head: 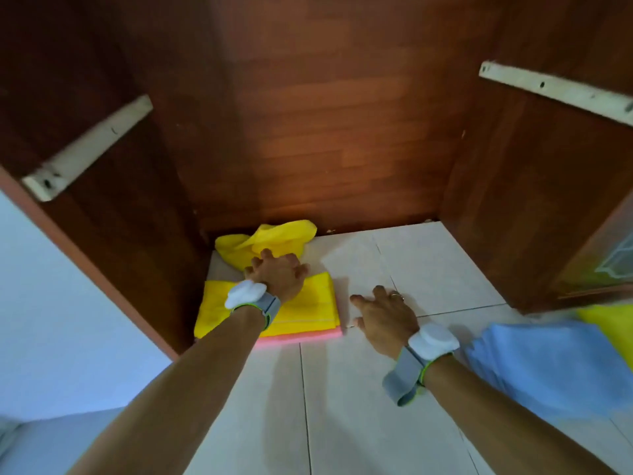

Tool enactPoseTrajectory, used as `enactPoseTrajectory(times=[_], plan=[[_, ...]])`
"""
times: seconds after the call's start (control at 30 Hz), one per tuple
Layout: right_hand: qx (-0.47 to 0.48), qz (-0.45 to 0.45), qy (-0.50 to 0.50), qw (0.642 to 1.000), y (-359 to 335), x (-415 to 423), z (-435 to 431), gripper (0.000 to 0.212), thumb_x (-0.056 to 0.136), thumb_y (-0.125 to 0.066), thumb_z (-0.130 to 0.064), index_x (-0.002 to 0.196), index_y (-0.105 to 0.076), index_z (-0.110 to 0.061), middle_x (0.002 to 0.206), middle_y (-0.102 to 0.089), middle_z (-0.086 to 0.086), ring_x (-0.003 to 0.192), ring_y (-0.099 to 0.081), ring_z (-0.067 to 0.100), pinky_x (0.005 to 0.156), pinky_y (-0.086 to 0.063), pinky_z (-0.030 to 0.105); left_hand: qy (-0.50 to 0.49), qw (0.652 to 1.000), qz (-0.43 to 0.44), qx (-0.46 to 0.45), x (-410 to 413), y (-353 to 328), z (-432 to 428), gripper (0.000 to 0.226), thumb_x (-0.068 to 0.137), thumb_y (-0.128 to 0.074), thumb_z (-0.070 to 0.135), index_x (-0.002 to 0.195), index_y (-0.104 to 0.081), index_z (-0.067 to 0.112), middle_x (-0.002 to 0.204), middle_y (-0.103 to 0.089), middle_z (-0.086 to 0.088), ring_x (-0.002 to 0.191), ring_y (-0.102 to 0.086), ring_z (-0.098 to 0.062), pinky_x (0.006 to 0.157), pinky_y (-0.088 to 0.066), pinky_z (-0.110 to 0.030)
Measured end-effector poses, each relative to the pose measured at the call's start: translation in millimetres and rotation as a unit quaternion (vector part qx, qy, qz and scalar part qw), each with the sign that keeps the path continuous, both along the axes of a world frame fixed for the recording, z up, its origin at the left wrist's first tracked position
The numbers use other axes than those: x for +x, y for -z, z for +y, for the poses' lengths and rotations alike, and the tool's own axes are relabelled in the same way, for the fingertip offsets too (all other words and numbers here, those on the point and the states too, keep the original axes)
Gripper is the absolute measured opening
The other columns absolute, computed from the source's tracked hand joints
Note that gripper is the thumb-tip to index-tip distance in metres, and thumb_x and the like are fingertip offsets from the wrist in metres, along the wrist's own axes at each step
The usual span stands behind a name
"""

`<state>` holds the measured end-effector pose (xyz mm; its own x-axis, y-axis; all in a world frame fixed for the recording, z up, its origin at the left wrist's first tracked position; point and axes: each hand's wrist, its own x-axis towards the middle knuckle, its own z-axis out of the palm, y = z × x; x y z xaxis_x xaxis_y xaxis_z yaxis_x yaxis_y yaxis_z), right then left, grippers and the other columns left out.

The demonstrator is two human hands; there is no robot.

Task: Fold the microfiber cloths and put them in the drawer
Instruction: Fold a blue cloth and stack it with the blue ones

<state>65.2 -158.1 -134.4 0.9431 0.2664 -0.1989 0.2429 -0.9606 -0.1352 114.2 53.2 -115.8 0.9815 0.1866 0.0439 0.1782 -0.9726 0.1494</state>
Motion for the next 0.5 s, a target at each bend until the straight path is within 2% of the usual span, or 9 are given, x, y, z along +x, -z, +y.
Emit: enactPoseTrajectory(times=[0.07, 0.13, 0.17, 0.23, 0.3, 0.4, 0.5], plan=[[0.004, 0.015, -0.001, 1.0, -6, 6, -1, 0.047, 0.098, -0.046, -0.038, 0.143, -0.034, -0.033, 0.136, -0.036, 0.013, 0.126, -0.038, 0.042, 0.103, -0.039, 0.046, 0.019, 0.997, 0.075, -0.024, 11, 7, 7, 0.057, 0.089, -0.038, 0.067, 0.111, -0.068, 0.023, 0.123, -0.06, -0.019, 0.118, -0.049, -0.041, 0.103, -0.036, -0.048], [0.005, 0.027, 0.001, 1.0, -7, 7, -2, 0.047, 0.098, -0.047, -0.039, 0.142, -0.035, -0.033, 0.135, -0.036, 0.012, 0.126, -0.039, 0.042, 0.103, -0.039, 0.045, 0.016, 0.996, 0.066, -0.054, 16, 12, 5, 0.067, 0.085, -0.036, 0.069, 0.098, -0.07, 0.013, 0.11, -0.066, -0.02, 0.111, -0.056, -0.042, 0.099, -0.041, -0.05], [0.006, 0.031, 0.001, 1.0, -7, 6, -2, 0.046, 0.098, -0.047, -0.039, 0.142, -0.034, -0.033, 0.135, -0.036, 0.012, 0.125, -0.039, 0.042, 0.103, -0.038, 0.045, 0.01, 0.997, 0.044, -0.06, 18, 14, 6, 0.067, 0.084, -0.039, 0.068, 0.092, -0.07, 0.01, 0.104, -0.067, -0.02, 0.106, -0.059, -0.043, 0.095, -0.044, -0.052], [0.0, 0.033, 0.0, 0.999, -6, 4, -3, 0.045, 0.098, -0.047, -0.039, 0.141, -0.034, -0.033, 0.134, -0.036, 0.012, 0.125, -0.039, 0.042, 0.102, -0.038, 0.045, -0.004, 0.997, -0.023, -0.077, 17, 7, 8, 0.053, 0.09, -0.05, 0.059, 0.094, -0.072, 0.011, 0.103, -0.069, -0.018, 0.1, -0.062, -0.041, 0.088, -0.05, -0.048], [0.003, 0.031, 0.001, 1.0, -8, 4, -2, 0.045, 0.098, -0.047, -0.04, 0.141, -0.033, -0.033, 0.134, -0.035, 0.012, 0.125, -0.038, 0.042, 0.101, -0.039, 0.046, -0.011, 0.984, -0.101, -0.149, 16, -13, 13, 0.036, 0.091, -0.057, 0.047, 0.099, -0.074, 0.017, 0.104, -0.071, -0.015, 0.1, -0.063, -0.039, 0.081, -0.052, -0.04], [0.003, 0.035, 0.005, 0.999, -11, 8, -3, 0.048, 0.098, -0.046, -0.042, 0.143, -0.032, -0.034, 0.135, -0.035, 0.012, 0.126, -0.037, 0.042, 0.101, -0.04, 0.045, -0.078, 0.938, -0.213, -0.261, 14, -55, 11, 0.028, 0.083, -0.068, 0.048, 0.099, -0.074, 0.026, 0.105, -0.072, -0.007, 0.105, -0.062, -0.032, 0.08, -0.047, -0.034], [-0.002, 0.041, 0.01, 0.999, -12, 8, -3, 0.049, 0.097, -0.047, -0.044, 0.143, -0.033, -0.036, 0.135, -0.035, 0.012, 0.126, -0.036, 0.042, 0.102, -0.04, 0.046, -0.097, 0.883, -0.28, -0.364, 9, -97, 8, 0.026, 0.08, -0.073, 0.042, 0.099, -0.069, 0.023, 0.101, -0.069, 0.002, 0.108, -0.059, -0.028, 0.086, -0.046, -0.031]])
